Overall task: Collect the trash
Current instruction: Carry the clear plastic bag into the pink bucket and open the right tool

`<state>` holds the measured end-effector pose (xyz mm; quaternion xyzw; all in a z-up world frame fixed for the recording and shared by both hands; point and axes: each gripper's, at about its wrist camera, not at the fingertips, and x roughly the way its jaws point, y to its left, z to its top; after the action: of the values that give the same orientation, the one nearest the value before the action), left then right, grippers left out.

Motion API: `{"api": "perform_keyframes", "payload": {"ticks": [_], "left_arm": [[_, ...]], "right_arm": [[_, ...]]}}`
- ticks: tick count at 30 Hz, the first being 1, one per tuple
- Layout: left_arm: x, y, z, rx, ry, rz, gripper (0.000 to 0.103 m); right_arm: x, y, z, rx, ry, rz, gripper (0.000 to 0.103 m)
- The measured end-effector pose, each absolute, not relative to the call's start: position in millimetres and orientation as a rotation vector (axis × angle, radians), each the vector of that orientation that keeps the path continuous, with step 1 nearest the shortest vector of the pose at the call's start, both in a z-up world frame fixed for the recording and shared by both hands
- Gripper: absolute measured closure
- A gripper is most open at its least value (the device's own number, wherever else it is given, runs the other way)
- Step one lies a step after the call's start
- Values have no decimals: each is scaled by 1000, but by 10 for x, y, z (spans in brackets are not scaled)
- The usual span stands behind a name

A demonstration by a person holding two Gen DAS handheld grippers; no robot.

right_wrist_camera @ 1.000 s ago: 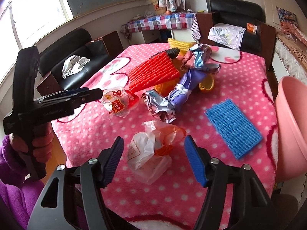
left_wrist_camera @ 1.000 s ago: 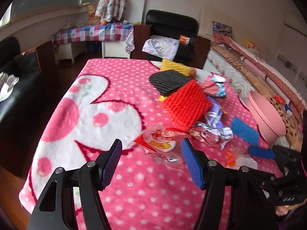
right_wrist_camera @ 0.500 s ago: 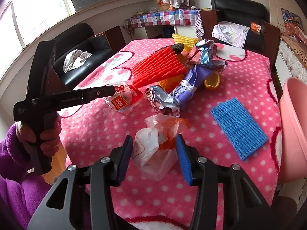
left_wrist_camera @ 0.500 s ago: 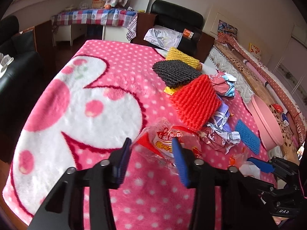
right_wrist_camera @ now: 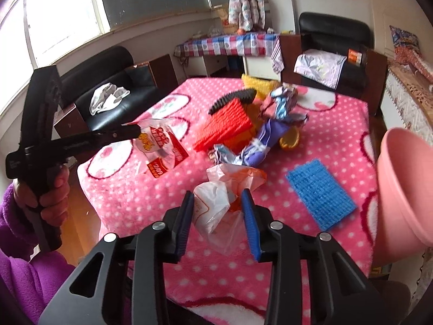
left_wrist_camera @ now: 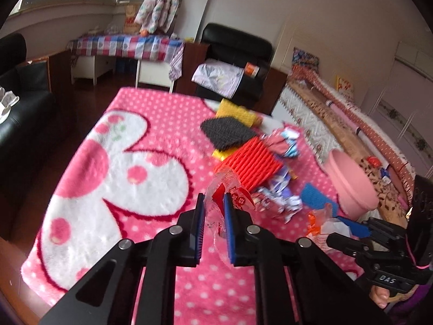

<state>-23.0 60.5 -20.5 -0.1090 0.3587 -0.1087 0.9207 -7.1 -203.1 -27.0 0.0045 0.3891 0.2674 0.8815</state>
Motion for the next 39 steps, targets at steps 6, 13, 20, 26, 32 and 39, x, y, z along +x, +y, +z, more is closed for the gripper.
{"api": "perform_keyframes", "payload": {"ticks": [6,13,20,26,32,39], "left_arm": [[-382,496,127,-211,655,-274,91],[-277,126,441,-200,604,-345,91],[58,-465,577,-162,604,-432,91],[362,-1125,609,-121,622,-505,91],[604,-1780,534,-66,653,-569,91],[825,-2326,275,-25,711,-596,91]], "right_arm": [[-156,-2213,-77,54,733,513,67],[-100,-2716,42,155,671,391,67],[13,-3356,131,209,607,225,67],[156,-3861,89,242,581,108,67],[262,-4180,-29,252,584,51,67],[406,-4369,-166,226,601,39,66]]}}
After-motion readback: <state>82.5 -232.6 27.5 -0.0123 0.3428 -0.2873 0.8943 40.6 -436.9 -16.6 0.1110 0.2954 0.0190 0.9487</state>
